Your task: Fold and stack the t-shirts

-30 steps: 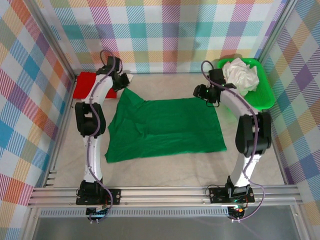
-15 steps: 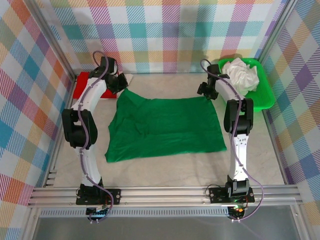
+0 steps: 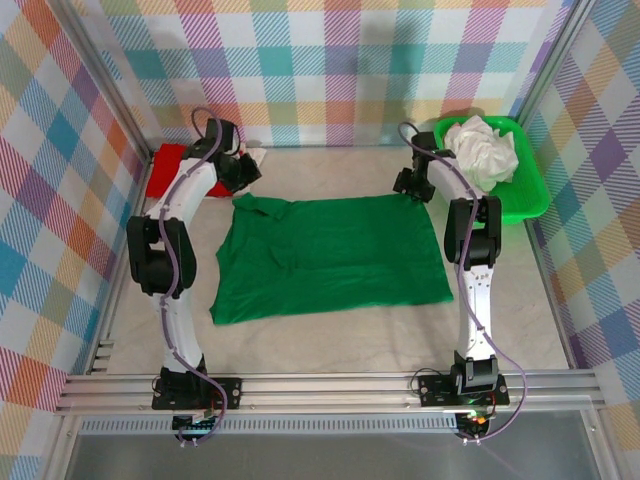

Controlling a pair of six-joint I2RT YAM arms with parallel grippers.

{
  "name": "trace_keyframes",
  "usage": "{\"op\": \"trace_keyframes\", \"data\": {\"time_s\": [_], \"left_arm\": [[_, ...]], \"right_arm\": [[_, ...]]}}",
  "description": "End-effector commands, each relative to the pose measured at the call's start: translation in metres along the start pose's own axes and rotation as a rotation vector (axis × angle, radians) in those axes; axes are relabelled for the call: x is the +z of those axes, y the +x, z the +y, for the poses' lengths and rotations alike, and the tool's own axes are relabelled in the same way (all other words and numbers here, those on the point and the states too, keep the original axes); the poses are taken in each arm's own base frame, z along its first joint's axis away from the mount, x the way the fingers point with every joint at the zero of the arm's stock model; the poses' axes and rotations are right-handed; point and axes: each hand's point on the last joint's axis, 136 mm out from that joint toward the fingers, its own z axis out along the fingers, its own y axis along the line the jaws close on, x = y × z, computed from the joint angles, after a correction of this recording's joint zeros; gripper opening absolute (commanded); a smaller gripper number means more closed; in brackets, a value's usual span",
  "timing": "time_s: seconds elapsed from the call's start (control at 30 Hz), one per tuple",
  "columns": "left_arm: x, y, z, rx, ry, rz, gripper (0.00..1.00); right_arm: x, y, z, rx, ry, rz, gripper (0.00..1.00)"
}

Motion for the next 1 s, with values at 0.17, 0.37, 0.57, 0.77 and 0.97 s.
{"op": "trace_keyframes", "data": {"time_s": [0.17,0.37,0.57,0.77,0.97], "left_arm": [[0.033,0.016,0.019,-0.037,-0.05,0.034,0.36],[0.068,0.033,0.027,-0.089,-0.039,0.086,0.37],[0.086,0.043,0.035,-0.147,-0.065,0.081,0.46],[0.099,0.047,0.045,-0.169,-0.103,0.075,0.46],[0.087,0.04,0.036,-0.156,-0.099,0.043,0.44]], "right_arm": [[-0.014,0.004,0.009,0.027,-0.092,-0.001,0.59],[-0.018,0.004,0.011,0.03,-0.115,-0.004,0.59],[-0.017,0.006,0.009,0.035,-0.119,-0.004,0.59],[-0.014,0.012,0.008,0.037,-0.126,0.008,0.59],[-0.014,0.013,0.006,0.046,-0.139,0.013,0.59]]}}
